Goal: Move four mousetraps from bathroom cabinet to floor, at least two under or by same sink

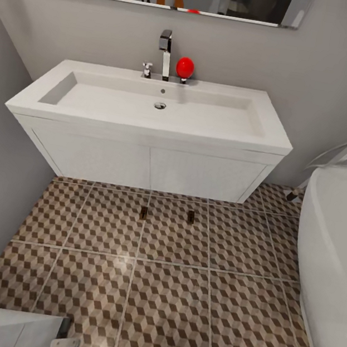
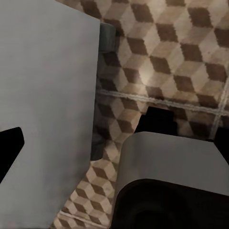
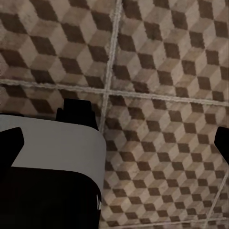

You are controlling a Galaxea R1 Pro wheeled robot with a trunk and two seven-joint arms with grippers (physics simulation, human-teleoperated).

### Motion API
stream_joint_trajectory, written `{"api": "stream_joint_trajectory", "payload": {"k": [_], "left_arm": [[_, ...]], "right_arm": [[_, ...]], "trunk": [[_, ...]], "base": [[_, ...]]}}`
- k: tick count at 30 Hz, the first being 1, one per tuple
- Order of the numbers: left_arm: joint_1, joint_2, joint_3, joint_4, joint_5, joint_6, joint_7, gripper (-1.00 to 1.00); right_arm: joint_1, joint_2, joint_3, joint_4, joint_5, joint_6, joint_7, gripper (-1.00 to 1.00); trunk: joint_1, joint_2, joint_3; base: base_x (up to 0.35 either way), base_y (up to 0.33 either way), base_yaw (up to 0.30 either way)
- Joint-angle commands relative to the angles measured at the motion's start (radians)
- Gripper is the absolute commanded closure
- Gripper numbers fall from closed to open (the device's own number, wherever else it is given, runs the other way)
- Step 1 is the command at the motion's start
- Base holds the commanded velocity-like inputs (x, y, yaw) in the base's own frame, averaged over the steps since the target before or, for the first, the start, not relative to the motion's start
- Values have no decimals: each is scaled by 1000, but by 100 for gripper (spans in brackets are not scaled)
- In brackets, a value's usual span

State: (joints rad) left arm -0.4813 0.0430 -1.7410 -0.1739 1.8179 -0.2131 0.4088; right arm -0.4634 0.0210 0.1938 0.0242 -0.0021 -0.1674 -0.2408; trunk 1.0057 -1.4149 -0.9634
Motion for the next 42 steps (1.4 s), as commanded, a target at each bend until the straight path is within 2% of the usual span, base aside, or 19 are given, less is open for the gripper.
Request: {"api": "stream_joint_trajectory", "payload": {"k": [1, 26, 42], "left_arm": [[0, 0, 0, 0, 0, 0, 0, -100], [48, -3, 0, -2, 0, 2, -7, -100], [49, -3, 0, -3, 0, 3, -8, -100]], "right_arm": [[0, 0, 0, 0, 0, 0, 0, -100], [7, 0, 0, -6, -6, -1, 0, -100], [7, -2, -1, -6, -4, -3, 0, -100]], "trunk": [[-4, 7, 3], [-100, 182, 82], [-161, 294, 139]], "base": [[0, 0, 0], [0, 0, 0], [0, 0, 0]]}}
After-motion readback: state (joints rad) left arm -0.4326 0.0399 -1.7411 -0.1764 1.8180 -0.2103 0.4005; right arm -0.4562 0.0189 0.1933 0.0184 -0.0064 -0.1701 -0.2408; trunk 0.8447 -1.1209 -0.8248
